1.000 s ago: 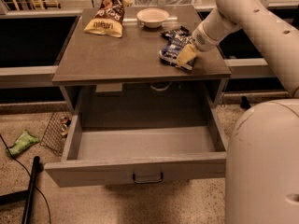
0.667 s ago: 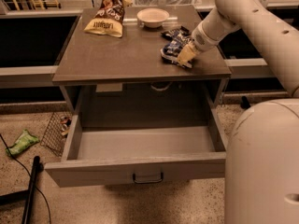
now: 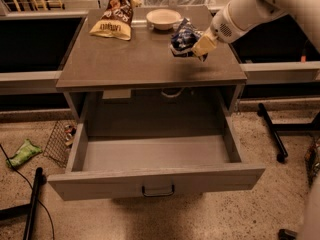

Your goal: Place blue chip bag into top drawer

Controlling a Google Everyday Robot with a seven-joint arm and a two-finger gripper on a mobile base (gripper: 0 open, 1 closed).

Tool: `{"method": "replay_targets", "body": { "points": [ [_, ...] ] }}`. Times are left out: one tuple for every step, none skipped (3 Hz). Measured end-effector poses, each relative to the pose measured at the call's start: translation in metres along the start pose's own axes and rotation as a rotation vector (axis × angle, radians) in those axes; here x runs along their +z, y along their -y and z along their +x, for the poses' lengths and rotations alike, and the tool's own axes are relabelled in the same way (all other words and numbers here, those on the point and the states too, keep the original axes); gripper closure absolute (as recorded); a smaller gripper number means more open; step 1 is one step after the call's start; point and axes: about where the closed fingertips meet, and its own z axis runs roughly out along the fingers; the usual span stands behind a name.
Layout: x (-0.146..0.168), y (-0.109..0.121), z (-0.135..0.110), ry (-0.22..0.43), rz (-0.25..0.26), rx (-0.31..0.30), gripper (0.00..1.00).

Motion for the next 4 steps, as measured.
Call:
{"method": "replay_targets", "body": {
  "points": [
    [-0.025, -0.046, -0.016, 0.070, -0.126, -0.161, 1.00],
    [-0.023, -0.057, -0.012, 0.057, -0.165, -0.228, 1.00],
    [-0.019, -0.071, -0.002, 0.022, -0.200, -0.225, 1.00],
    [-0.028, -0.104, 0.031, -0.051, -0.238, -0.224, 1.00]
  ]
}}
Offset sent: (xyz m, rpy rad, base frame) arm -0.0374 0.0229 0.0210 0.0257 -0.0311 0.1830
